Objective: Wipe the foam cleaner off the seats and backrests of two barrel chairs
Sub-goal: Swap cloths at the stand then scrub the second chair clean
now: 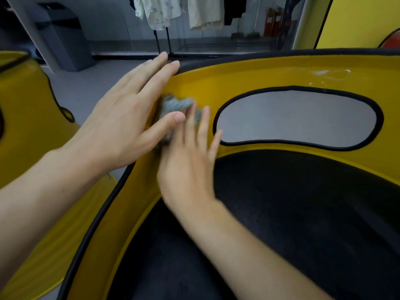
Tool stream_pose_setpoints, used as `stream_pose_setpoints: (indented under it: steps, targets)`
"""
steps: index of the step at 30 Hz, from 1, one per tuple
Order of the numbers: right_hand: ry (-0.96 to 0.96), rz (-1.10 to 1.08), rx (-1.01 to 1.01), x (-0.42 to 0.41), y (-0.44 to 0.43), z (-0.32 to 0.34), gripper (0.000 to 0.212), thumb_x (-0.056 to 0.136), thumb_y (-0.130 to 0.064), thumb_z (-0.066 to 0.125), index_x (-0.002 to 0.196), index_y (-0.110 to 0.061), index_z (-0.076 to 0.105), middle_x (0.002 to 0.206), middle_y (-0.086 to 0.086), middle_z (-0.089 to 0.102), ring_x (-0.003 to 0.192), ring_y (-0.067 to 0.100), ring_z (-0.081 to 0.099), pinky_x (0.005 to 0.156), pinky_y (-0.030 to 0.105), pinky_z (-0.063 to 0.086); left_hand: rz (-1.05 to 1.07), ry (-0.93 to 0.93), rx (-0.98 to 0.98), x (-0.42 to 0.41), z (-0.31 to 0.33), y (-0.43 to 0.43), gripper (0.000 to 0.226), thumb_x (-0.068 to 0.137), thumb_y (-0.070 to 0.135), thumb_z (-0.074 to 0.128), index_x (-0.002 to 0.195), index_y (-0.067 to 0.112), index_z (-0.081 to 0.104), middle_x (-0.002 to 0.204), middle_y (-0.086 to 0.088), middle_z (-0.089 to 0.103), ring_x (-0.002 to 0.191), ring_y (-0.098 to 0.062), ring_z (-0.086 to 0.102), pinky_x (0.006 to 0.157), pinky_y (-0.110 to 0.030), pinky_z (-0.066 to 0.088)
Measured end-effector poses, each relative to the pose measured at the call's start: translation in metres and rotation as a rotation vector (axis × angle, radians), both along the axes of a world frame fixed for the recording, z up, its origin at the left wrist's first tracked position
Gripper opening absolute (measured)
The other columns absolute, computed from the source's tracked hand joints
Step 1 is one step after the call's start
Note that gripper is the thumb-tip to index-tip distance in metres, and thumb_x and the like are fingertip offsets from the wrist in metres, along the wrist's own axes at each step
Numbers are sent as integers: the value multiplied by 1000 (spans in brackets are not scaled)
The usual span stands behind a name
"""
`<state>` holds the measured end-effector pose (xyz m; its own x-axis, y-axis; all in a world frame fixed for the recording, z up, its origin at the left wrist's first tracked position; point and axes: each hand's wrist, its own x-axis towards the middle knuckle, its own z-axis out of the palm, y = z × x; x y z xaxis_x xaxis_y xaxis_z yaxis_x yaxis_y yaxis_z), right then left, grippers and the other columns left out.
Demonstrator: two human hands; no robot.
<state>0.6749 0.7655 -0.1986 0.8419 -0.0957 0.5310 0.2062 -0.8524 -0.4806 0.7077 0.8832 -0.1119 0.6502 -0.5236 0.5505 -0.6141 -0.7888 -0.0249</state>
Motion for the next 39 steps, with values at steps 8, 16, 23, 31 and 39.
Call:
stream_pose_setpoints:
  steps: [8,16,23,31,39]
  targets:
    - [21,-77,285,33,-28,45,70,107,-37,31,160,-18,-11,167,2,-19,150,27,-26,120,65,-5,18,2,-39,-1,-3,-3,68,103,59,31,163,27,20,170,6,15,155,-12,14,116,-13,4]
    - [-25,136,304,1,16,41,65,106,-40,26,161,-27,-6,168,-5,-13,148,21,-33,120,61,-7,-155,36,-102,0,0,1,60,109,43,23,160,14,29,165,6,22,155,-6,14,126,-26,10]
    - [-84,60,72,10,-4,26,68,107,-34,36,161,-26,-4,167,0,-19,150,30,-29,119,65,-2,-135,26,-162,0,-3,-2,58,109,47,22,160,19,27,162,14,20,151,7,9,122,-15,7]
    - [-52,-266,84,47,-79,49,69,104,-25,37,162,-24,-1,167,4,-18,151,35,-22,119,68,-1,-84,89,-143,-2,-2,3,63,106,56,19,161,26,26,168,11,20,155,-4,8,122,-16,6]
    - [-172,-272,-17,39,-99,36,67,102,-18,40,162,-16,11,169,8,-8,153,37,-13,121,64,3,-82,89,-150,-2,-3,2,63,107,56,22,161,26,25,169,9,19,155,-3,7,121,-13,4]
